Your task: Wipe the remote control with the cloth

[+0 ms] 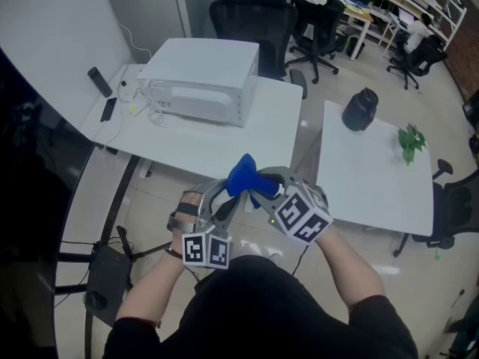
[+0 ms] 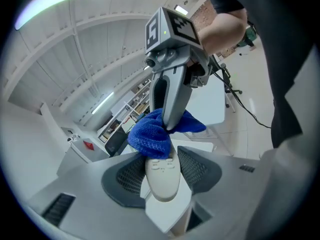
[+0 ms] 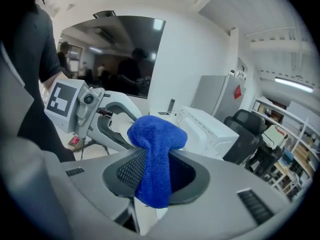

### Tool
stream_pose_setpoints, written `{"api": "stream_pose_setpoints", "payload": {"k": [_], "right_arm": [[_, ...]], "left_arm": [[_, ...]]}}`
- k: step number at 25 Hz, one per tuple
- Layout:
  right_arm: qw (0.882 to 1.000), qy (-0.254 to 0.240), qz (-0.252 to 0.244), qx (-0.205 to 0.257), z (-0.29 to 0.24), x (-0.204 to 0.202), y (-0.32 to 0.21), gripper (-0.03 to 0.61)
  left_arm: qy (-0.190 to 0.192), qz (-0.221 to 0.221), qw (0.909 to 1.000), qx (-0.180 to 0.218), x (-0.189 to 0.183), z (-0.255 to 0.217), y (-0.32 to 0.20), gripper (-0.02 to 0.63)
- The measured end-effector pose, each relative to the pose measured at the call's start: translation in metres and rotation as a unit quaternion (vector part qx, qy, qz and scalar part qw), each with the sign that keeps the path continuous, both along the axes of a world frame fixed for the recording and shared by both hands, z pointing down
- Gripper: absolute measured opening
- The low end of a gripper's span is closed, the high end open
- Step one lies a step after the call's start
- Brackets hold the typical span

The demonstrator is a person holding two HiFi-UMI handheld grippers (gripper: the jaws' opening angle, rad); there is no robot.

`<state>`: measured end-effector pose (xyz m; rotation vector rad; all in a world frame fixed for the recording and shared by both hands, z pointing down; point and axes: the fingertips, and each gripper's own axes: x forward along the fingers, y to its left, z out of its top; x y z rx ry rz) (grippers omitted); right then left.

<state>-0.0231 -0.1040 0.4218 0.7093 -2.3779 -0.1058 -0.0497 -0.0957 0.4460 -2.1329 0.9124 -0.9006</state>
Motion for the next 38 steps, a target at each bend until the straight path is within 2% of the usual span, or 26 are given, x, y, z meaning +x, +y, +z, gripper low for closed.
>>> {"api": "stream_pose_setpoints", "payload": {"k": [4,7,8,9,10,11,12,13,14,15,16,17,18,19,20,21,22,24,26,29,31,35,38], "right_arm": [[0.999,-0.009,0.034,0.004,-0.004,0.021,-0.014,0.123],[0.998,-0.038,0.054,0.018,-0.021,0.028,-0.017,0.123],[0.996,-0.058,0.059,0.025,-0.029,0.029,-0.017,0.124],[0.994,-0.087,0.065,0.032,-0.037,0.03,-0.016,0.124],[0.989,-0.129,0.07,0.035,-0.046,0.031,-0.017,0.124],[0.98,-0.182,0.076,0.031,-0.053,0.034,-0.017,0.124],[0.967,-0.239,0.085,0.019,-0.057,0.037,-0.017,0.124],[0.952,-0.291,0.095,0.001,-0.059,0.039,-0.015,0.124],[0.939,-0.329,0.101,-0.016,-0.056,0.039,-0.012,0.124],[0.931,-0.351,0.099,-0.032,-0.052,0.036,-0.007,0.124],[0.928,-0.359,0.089,-0.044,-0.045,0.028,-0.001,0.124],[0.93,-0.357,0.072,-0.054,-0.039,0.018,0.007,0.124],[0.933,-0.351,0.053,-0.063,-0.033,0.007,0.015,0.124],[0.936,-0.344,0.033,-0.072,-0.028,-0.004,0.023,0.124],[0.938,-0.337,0.015,-0.079,-0.024,-0.014,0.03,0.124],[0.94,-0.331,0.001,-0.084,-0.022,-0.022,0.035,0.124],[0.942,-0.324,-0.011,-0.084,-0.021,-0.029,0.039,0.124],[0.946,-0.313,-0.024,-0.079,-0.022,-0.037,0.041,0.124],[0.948,-0.31,-0.024,-0.07,-0.026,-0.035,0.037,0.123],[0.949,-0.309,-0.011,-0.057,-0.033,-0.022,0.025,0.123],[0.949,-0.312,0.0,-0.044,-0.041,-0.012,0.013,0.123],[0.945,-0.326,0.022,-0.02,-0.06,0.006,-0.008,0.124],[0.941,-0.336,0.016,-0.018,-0.068,0.008,0.0,0.124]], "left_arm": [[0.009,-0.002,0.9999,-0.004,-0.001,-0.001,0.001,0.202],[0.043,-0.014,0.9986,-0.029,-0.004,-0.002,-0.002,0.202],[0.072,-0.023,0.996,-0.048,-0.006,-0.004,-0.004,0.202],[0.118,-0.035,0.9895,-0.077,-0.008,-0.007,-0.007,0.202],[0.183,-0.049,0.9748,-0.118,-0.011,-0.012,-0.011,0.202],[0.268,-0.061,0.9466,-0.169,-0.015,-0.016,-0.015,0.202],[0.364,-0.067,0.9008,-0.227,-0.019,-0.02,-0.019,0.202],[0.462,-0.064,0.8388,-0.28,-0.024,-0.025,-0.024,0.202],[0.551,-0.057,0.7685,-0.321,-0.03,-0.03,-0.028,0.202],[0.623,-0.046,0.6996,-0.347,-0.036,-0.035,-0.033,0.202],[0.679,-0.032,0.637,-0.363,-0.041,-0.042,-0.036,0.202],[0.722,-0.016,0.5814,-0.374,-0.045,-0.048,-0.038,0.202],[0.754,0.004,0.5341,-0.383,-0.047,-0.055,-0.039,0.202],[0.775,0.024,0.4968,-0.389,-0.047,-0.061,-0.039,0.202],[0.788,0.044,0.4697,-0.395,-0.047,-0.066,-0.038,0.202],[0.795,0.061,0.452,-0.401,-0.045,-0.07,-0.036,0.202],[0.796,0.073,0.4422,-0.407,-0.043,-0.072,-0.034,0.202],[0.789,0.087,0.4371,-0.423,-0.038,-0.073,-0.028,0.202],[0.778,0.093,0.4426,-0.437,-0.032,-0.072,-0.022,0.202],[0.755,0.105,0.4571,-0.459,-0.025,-0.07,-0.01,0.202],[0.741,0.115,0.4617,-0.474,-0.02,-0.068,-0.001,0.202],[0.73,0.122,0.4634,-0.488,-0.013,-0.063,0.01,0.202],[0.742,0.118,0.4585,-0.475,-0.02,-0.064,0.004,0.202]]}}
